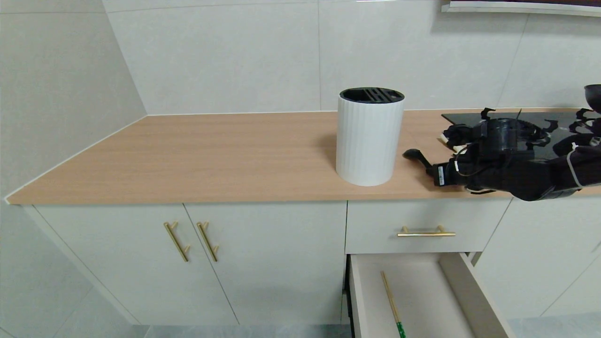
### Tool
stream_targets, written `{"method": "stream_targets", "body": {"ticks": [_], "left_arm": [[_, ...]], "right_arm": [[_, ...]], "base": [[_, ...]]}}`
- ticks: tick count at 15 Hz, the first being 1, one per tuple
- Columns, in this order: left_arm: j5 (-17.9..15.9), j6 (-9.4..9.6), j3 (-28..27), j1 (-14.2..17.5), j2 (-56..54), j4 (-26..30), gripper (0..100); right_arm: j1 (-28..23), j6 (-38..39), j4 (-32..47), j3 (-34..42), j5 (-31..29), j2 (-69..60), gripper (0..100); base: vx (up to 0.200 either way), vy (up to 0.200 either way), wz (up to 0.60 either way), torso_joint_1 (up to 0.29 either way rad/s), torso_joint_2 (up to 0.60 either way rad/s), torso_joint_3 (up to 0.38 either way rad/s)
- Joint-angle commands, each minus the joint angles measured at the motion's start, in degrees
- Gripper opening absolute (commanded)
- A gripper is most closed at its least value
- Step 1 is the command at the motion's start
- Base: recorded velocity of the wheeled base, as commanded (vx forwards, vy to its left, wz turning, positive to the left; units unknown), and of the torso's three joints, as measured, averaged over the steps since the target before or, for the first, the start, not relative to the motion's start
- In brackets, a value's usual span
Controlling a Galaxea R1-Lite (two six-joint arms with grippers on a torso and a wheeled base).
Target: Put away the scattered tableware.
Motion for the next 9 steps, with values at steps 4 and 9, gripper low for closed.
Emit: {"method": "stream_targets", "body": {"ticks": [4,9], "left_arm": [[0.0,-0.01,0.0,0.0,0.0,0.0,100],[0.0,-0.01,0.0,0.0,0.0,0.0,100]], "right_arm": [[1.3,7.0,7.9,3.3,0.1,-12.4,0],[2.5,7.9,23.0,14.9,2.0,-32.5,0]], "base": [[0.000,0.000,0.00,0.000,0.00,0.000],[0.000,0.000,0.00,0.000,0.00,0.000]]}}
